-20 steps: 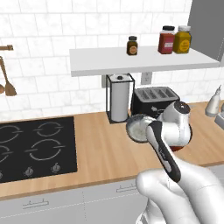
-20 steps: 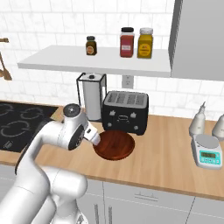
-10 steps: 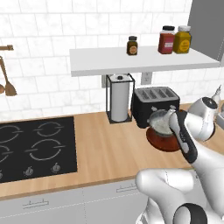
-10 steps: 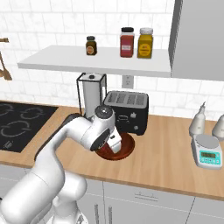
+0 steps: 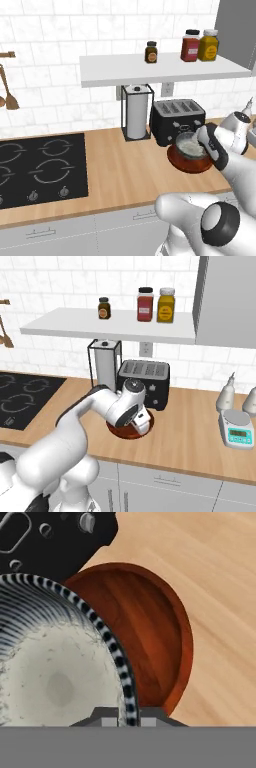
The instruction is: Pick up the bowls on the counter and stack them on top of one another in the open cabinet. Place the smaller bowl on top of the larger bowl.
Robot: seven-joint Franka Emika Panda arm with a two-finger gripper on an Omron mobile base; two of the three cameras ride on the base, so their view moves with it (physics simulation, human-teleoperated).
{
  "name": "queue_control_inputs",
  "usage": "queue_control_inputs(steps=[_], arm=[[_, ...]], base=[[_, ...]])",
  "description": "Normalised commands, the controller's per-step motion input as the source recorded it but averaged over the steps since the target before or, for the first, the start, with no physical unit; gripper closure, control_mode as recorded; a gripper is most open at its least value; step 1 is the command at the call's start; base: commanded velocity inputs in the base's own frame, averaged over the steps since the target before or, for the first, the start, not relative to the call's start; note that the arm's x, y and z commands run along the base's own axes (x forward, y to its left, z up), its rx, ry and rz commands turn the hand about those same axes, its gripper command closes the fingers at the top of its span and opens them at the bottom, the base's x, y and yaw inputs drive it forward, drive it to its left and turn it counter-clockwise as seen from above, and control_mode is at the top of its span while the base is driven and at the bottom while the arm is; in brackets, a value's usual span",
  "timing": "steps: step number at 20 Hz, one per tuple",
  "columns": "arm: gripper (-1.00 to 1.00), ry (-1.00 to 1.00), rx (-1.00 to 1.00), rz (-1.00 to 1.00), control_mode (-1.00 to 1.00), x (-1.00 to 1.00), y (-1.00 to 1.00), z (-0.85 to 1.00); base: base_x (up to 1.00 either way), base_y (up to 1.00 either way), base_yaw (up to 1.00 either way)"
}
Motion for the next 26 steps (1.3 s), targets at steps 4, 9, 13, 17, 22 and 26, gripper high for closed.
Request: queue_control_inputs(steps=[4, 9, 13, 17, 22, 26], arm=[[1.00, 0.01, -0.01, 0.00, -1.00, 0.32, -0.03, -0.38], [-1.00, 0.00, 0.00, 0.00, -1.00, 0.26, 0.00, -0.20], [-1.00, 0.00, 0.03, 0.00, -1.00, 0.00, -0.11, 0.19], [-1.00, 0.01, 0.10, 0.00, -1.00, -0.38, -0.69, 0.48], [-1.00, 0.03, 0.01, 0.00, -1.00, -0.21, -0.60, -0.09], [-1.00, 0.00, 0.00, 0.00, -1.00, 0.02, -0.01, -0.41]], base=[[0.00, 0.00, 0.00], [0.00, 0.00, 0.00], [0.00, 0.00, 0.00], [0.00, 0.00, 0.00], [0.00, 0.00, 0.00], [0.00, 0.00, 0.00]])
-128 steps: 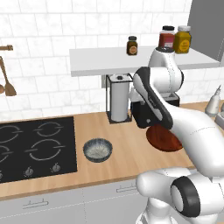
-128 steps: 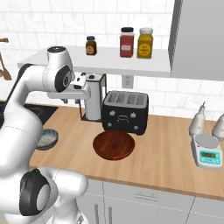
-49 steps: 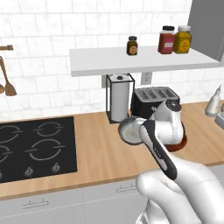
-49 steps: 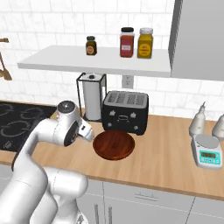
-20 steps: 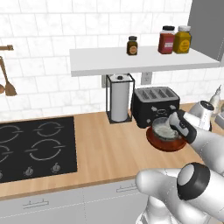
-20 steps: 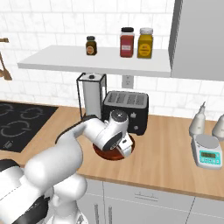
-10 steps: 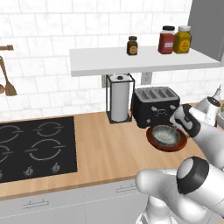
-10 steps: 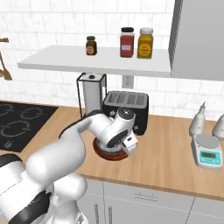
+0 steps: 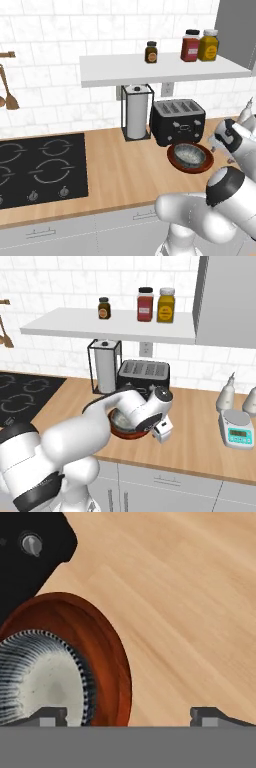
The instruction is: Pick up the bowls on the counter and stack them on top of one another in the open cabinet. Place the smaller bowl on top of the larger bowl.
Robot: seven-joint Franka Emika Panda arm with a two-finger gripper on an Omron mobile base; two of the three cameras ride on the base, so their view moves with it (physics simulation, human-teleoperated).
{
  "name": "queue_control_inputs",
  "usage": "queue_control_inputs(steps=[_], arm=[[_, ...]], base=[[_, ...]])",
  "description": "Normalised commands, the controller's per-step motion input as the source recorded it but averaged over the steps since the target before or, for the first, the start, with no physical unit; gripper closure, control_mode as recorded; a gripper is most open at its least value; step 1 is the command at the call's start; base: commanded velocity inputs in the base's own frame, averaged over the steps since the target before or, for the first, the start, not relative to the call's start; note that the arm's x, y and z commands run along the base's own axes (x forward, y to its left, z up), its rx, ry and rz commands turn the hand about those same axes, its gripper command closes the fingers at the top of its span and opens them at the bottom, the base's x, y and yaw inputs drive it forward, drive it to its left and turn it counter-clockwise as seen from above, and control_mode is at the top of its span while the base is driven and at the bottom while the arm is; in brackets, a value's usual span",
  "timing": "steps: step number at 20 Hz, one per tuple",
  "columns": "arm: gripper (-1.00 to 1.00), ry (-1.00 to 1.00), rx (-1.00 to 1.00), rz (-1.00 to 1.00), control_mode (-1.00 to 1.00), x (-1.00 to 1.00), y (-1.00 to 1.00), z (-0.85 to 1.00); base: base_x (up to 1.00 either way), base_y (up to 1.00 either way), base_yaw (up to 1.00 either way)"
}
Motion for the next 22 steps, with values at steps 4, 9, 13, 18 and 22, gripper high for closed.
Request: queue_control_inputs(steps=[4, 9, 13, 18, 22], arm=[[-1.00, 0.00, 0.01, 0.00, -1.00, 0.15, 0.02, -0.61], [-1.00, 0.00, 0.00, 0.00, -1.00, 0.36, 0.43, -0.51], [-1.00, 0.00, 0.00, 0.00, -1.00, 0.33, 0.30, -0.56], [1.00, -0.04, 0.00, 0.00, -1.00, 0.12, 0.02, -0.44], [1.00, -0.07, 0.00, 0.00, -1.00, 0.03, 0.00, 0.04]], base=[[0.00, 0.00, 0.00], [0.00, 0.00, 0.00], [0.00, 0.00, 0.00], [0.00, 0.00, 0.00], [0.00, 0.00, 0.00]])
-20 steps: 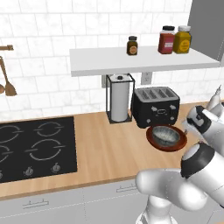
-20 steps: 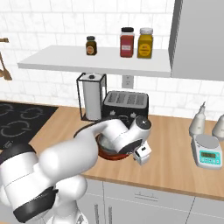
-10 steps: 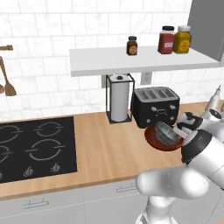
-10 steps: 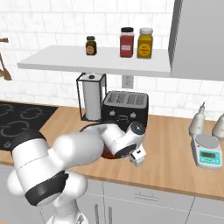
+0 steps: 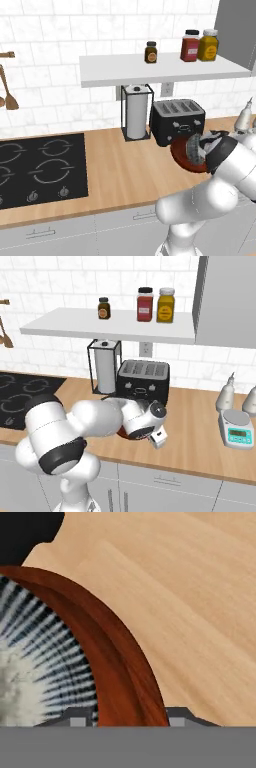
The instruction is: Pick up the bowls on the counter and stack them on top of one another in the open cabinet. Place the smaller bowl on top of the larger bowl.
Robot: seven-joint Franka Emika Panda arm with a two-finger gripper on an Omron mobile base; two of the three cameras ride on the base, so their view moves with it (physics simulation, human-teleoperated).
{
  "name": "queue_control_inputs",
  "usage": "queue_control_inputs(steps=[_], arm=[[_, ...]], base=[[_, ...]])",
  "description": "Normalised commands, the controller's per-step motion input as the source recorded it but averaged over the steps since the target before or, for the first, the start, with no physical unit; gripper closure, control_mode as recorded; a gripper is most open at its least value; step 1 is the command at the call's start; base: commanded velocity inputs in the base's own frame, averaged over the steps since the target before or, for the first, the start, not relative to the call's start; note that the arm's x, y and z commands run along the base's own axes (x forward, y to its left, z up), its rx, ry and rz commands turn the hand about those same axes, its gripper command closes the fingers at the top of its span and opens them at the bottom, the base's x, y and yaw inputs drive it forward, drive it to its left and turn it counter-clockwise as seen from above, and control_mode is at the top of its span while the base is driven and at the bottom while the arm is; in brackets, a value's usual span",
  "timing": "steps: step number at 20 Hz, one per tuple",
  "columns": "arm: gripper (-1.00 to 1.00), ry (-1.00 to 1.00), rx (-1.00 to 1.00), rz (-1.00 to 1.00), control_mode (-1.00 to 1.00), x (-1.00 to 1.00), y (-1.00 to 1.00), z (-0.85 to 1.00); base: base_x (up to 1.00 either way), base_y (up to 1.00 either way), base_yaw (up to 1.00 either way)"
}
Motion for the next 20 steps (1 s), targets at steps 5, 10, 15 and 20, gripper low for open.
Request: queue_control_inputs(steps=[5, 10, 15, 20], arm=[[1.00, -0.13, 0.00, -0.01, -1.00, -0.18, 0.00, 0.96], [1.00, -0.20, 0.00, 0.00, -1.00, -0.54, 0.21, 1.00], [1.00, -0.25, -0.01, 0.01, -1.00, -0.63, 0.70, 1.00], [1.00, -0.21, -0.09, 0.01, -1.00, -0.50, 0.89, 1.00]], base=[[0.00, 0.00, 0.00], [0.00, 0.00, 0.00], [0.00, 0.00, 0.00], [0.00, 0.00, 0.00]])
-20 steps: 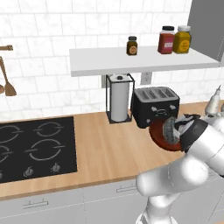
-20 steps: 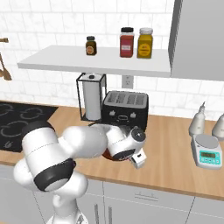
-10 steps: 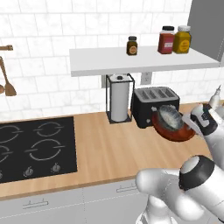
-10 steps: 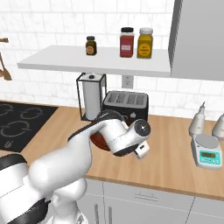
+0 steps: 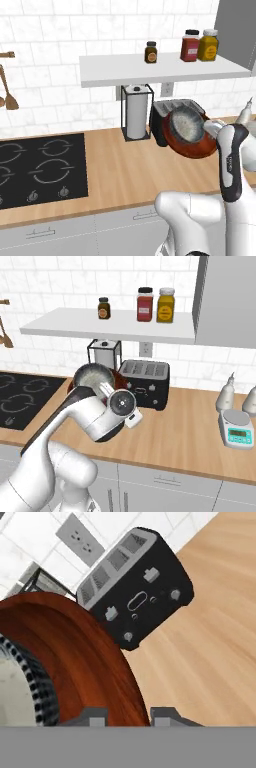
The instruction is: Pick up the bowls on the counter and stack them on top of one another in the open cabinet. Place the smaller bowl on top of the larger bowl.
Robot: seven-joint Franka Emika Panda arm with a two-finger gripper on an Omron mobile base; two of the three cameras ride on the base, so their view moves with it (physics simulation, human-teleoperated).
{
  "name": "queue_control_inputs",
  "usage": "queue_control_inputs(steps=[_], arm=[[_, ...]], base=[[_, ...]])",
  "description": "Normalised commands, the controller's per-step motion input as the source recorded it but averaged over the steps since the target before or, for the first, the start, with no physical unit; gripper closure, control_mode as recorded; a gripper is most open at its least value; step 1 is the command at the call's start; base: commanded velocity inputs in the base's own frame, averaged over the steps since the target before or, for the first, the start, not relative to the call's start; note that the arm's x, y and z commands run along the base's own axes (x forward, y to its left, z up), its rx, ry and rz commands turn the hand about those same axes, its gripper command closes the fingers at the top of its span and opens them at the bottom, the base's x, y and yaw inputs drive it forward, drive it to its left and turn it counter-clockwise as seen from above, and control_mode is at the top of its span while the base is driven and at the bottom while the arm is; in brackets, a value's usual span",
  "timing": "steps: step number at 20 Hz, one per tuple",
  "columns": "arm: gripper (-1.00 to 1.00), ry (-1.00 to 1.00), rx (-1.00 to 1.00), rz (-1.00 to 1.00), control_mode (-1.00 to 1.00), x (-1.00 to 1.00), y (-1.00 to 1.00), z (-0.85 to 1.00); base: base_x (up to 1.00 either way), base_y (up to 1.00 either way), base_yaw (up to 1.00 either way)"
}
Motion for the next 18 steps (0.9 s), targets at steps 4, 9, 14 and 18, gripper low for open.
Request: queue_control_inputs(steps=[4, 9, 14, 18], arm=[[1.00, -0.13, -0.10, 0.00, -1.00, -0.05, 1.00, 1.00], [1.00, -0.06, -0.01, 0.00, -1.00, 0.29, 0.96, 1.00], [1.00, -0.01, 0.00, 0.00, -1.00, 0.17, 0.46, 1.00], [1.00, 0.01, -0.03, 0.00, -1.00, 0.48, 0.38, 1.00]], base=[[0.00, 0.00, 0.00], [0.00, 0.00, 0.00], [0.00, 0.00, 0.00], [0.00, 0.00, 0.00]])
